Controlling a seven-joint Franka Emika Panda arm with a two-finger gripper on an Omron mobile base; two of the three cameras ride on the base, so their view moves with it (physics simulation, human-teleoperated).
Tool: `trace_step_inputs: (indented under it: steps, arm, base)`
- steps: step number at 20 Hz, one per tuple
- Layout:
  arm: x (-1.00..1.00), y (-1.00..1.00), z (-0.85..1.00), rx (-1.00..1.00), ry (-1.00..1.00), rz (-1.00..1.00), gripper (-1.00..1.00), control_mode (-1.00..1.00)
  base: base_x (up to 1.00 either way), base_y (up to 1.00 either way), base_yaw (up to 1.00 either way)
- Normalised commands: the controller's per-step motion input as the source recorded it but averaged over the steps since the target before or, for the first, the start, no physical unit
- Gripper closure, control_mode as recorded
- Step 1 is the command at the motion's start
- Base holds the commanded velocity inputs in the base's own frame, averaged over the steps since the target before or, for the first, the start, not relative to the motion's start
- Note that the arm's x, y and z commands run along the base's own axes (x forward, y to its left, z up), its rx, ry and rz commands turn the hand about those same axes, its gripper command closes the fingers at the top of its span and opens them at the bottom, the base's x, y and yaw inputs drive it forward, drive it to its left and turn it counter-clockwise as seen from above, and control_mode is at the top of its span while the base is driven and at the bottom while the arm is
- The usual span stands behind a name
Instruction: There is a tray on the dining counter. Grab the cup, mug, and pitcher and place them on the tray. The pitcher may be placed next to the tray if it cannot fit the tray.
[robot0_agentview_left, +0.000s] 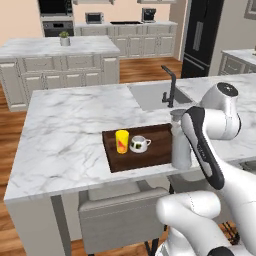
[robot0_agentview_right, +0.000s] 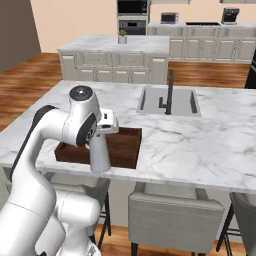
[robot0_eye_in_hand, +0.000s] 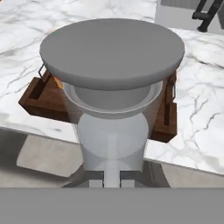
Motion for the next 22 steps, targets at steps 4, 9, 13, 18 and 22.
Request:
trace_step_inputs:
  steps: [4,9,13,18,22]
  arm:
    - [0.05,-0.01,0.09,0.04,-0.24,0.0,1.0,-1.0]
    - [0.33,0.0,0.01,0.02,-0.12,0.0,1.0,-1.0]
    - [0.41,-0.01,0.0,0.01,-0.01,0.0,1.0,-1.0]
    - [0.41,-0.08,0.04,0.04,-0.01,0.0,1.0,-1.0]
    - [0.29,-0.11,0.07,0.03,0.0,0.0,1.0,-1.0]
  base:
    - [0.0,0.0,0.0]
    - [0.0,0.0,0.0]
    - [0.0,0.0,0.0]
    - [0.0,0.0,0.0]
    - [0.0,0.0,0.0]
